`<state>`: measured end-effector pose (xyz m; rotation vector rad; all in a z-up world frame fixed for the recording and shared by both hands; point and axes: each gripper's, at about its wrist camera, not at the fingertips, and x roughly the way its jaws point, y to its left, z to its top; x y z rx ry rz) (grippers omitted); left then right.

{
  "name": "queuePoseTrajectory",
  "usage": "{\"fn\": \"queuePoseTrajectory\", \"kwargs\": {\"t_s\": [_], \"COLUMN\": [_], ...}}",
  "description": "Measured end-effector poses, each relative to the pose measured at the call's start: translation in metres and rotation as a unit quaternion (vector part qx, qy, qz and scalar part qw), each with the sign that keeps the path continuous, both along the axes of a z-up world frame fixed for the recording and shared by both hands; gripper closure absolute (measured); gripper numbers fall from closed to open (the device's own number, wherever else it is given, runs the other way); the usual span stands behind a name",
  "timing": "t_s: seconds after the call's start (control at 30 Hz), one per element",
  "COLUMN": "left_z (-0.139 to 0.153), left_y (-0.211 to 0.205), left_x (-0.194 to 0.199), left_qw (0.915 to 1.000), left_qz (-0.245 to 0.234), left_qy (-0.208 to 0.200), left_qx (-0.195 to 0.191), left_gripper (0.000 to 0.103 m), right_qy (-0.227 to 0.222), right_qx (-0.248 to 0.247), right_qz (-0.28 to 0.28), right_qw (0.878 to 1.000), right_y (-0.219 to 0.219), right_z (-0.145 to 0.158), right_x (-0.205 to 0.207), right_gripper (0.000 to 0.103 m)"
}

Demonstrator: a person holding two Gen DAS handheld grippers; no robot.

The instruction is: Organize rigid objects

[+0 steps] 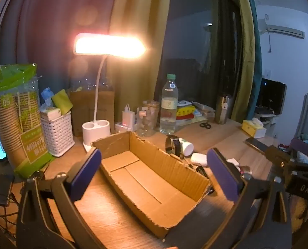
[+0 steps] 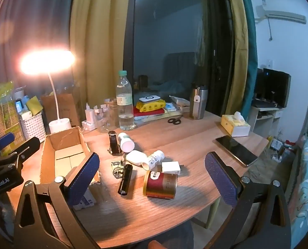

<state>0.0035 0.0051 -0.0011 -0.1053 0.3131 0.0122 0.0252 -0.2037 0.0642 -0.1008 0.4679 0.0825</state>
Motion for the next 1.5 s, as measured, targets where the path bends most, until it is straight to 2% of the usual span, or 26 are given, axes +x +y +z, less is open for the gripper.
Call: {"fn": "queuePoseTrajectory", "kwargs": {"t_s": [1.5], "left_z": [-0.003], "left_y": [-0.0003], "left_x": [0.0001], "left_qw": [0.9999], "left_qz": [0.013], "left_qy": [0.006], "left_qx": [0.002], "left_gripper": [0.001], "right_qy": [-0.007], "right_qx": [0.001], "right_qz": [0.004], "right_qw": [1.0], "right_y": [-0.0021], "right_z": [0.0002], "right_x": [-0.0032], "right_gripper": [0.0]}}
